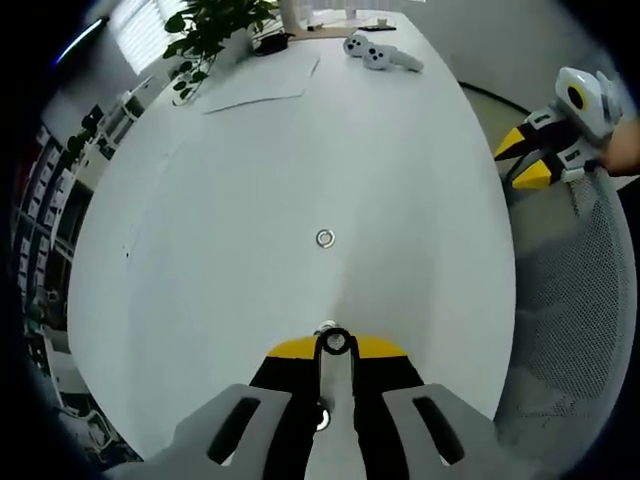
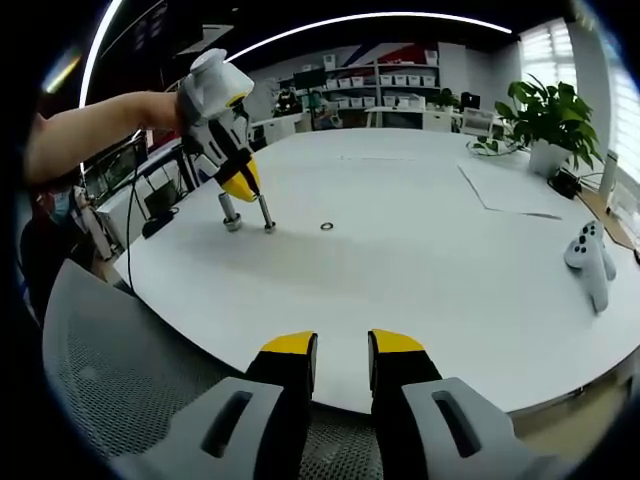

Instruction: Place the washer onto the threaded stud by aligning its center hole with the stud, sliding it down to the base, and recovering from edge contact or off-axis alignment until the washer reaches the visible bottom stop.

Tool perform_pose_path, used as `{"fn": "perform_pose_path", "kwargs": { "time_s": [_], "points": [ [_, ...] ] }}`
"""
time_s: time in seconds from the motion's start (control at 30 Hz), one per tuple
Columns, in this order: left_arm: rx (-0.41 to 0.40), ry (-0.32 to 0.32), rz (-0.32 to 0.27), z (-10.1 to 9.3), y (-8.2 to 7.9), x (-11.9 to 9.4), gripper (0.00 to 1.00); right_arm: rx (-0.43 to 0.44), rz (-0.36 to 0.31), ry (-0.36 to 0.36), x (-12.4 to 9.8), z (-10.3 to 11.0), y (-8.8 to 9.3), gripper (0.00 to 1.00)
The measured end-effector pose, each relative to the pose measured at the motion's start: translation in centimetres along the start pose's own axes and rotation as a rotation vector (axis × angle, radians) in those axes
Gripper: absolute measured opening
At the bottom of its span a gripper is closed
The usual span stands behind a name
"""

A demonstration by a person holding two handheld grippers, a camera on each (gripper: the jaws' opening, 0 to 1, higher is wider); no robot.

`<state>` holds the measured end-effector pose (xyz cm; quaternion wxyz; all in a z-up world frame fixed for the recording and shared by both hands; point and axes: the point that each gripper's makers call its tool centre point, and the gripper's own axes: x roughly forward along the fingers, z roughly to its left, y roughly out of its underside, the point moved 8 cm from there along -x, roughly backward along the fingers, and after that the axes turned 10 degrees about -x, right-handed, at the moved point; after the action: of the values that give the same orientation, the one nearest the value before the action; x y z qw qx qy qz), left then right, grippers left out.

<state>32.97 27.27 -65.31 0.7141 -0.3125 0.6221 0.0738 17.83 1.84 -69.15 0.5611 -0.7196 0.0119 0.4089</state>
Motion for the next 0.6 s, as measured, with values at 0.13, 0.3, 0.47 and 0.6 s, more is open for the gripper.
{"fn": "perform_pose_path", "kwargs": {
  "time_s": [0.13, 0.3, 0.47, 0.6],
  "points": [
    [-0.003, -0.005, 0.007, 0.22, 0.15, 0.24, 0.09, -0.002, 0.002, -0.002, 0.00, 0.03, 0.00, 0.23],
    [0.009, -0.016, 0.010, 0.48, 0.18, 0.46, 0.09, -0.001, 0.002, -0.002, 0.02, 0.01, 0.01, 0.23],
    [0.009, -0.019, 0.013, 0.65, 0.13, 0.72, 0.09, -0.002, 0.004, -0.004, 0.03, 0.03, 0.01, 0.23],
    [0.012, -0.019, 0.012, 0.72, 0.01, 0.94, 0.09, -0.001, 0.002, -0.003, 0.01, 0.02, 0.00, 0.23]
  ]
}}
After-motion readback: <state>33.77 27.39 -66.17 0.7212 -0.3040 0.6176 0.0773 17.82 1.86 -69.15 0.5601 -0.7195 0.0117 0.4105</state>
